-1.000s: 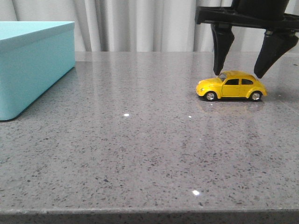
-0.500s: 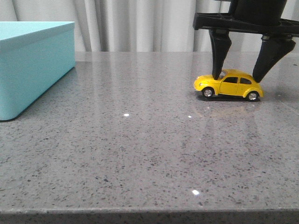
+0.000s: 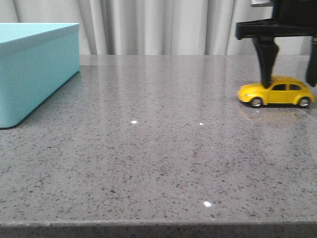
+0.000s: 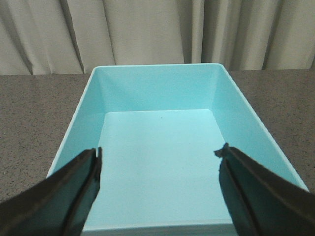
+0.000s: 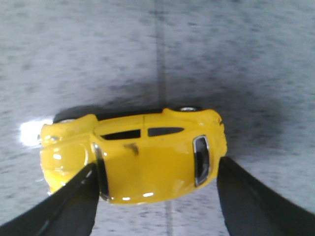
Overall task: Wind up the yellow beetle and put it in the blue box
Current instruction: 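Slide the yellow car with the right gripper toward the blue box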
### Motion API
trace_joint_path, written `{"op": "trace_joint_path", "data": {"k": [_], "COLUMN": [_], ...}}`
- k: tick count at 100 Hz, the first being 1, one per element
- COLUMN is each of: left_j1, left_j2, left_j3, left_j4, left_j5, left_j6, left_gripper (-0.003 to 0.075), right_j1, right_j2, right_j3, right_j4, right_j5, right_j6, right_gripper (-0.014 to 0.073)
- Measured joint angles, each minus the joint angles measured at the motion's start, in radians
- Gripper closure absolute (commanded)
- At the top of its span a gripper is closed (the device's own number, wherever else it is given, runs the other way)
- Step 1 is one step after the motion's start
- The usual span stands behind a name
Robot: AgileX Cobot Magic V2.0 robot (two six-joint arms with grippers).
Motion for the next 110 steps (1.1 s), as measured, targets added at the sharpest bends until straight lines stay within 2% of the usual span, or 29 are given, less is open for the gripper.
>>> {"op": "trace_joint_path", "data": {"k": [27, 55, 89, 110], "left_j1": [0.000, 0.000, 0.000, 0.000], "left_j2": [0.000, 0.000, 0.000, 0.007], "left_j3": [-0.002, -0.003, -0.003, -0.007], "left_j4": [0.000, 0.000, 0.000, 0.000], "left_j5": [0.001, 0.002, 0.047, 0.059], "left_j6": [0.000, 0.000, 0.000, 0.002], "left_gripper": [0.0225, 0.0225, 0.0225, 0.0225], "right_j1": [-0.082, -0.092, -0.027, -0.027], "right_j2": [-0.002, -0.036, -0.349, -0.533], "right_j3": [0.000, 0.005, 0.031, 0.163], "right_j4": [-0.112, -0.112, -0.030, -0.030], "right_j5": [0.041, 0.043, -0.065, -0.169], "right_j6": [0.001, -0.033, -0.066, -0.077], "right_gripper": [0.0085, 0.0085, 0.0085, 0.0085]}}
